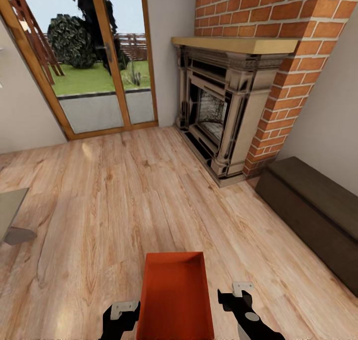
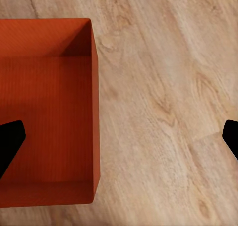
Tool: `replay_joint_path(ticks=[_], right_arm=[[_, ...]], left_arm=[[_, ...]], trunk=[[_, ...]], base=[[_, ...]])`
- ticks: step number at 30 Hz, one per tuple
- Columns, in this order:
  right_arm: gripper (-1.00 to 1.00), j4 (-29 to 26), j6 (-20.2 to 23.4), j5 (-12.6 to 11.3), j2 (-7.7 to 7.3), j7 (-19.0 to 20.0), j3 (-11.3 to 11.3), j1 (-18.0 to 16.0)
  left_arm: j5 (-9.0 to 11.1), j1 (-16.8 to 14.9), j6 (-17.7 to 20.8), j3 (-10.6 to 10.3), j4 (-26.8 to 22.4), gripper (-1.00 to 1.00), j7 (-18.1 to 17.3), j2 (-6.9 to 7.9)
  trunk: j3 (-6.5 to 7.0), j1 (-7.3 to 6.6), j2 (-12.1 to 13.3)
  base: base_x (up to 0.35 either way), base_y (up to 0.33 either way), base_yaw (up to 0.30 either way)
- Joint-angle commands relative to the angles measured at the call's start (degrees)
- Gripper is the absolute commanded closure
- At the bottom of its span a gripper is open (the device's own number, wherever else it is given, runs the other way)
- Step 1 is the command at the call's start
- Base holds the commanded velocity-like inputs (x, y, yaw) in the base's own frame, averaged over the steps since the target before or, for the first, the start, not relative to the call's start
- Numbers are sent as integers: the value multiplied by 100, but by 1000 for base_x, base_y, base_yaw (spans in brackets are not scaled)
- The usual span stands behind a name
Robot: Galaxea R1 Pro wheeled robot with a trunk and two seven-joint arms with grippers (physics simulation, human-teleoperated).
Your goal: Move the two storage containers from the living room to the garage. In the garage, place one container on the floor and stack the other container on top of it (either order is fine).
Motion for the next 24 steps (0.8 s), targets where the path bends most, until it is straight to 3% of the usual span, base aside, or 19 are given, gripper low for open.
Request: replay_joint_path(ticks=[1, 24], right_arm=[[-100, 5, -15, 6, 1, -29, 15, -3], [-100, 5, -15, 6, 1, -29, 15, -3]], left_arm=[[2, -3, -18, 18, 4, -100, -8, -3], [2, -3, -18, 18, 4, -100, -8, 57]], trunk=[[-14, 0, -3], [-148, 0, -3]], base=[[0, 0, 0], [0, 0, 0]])
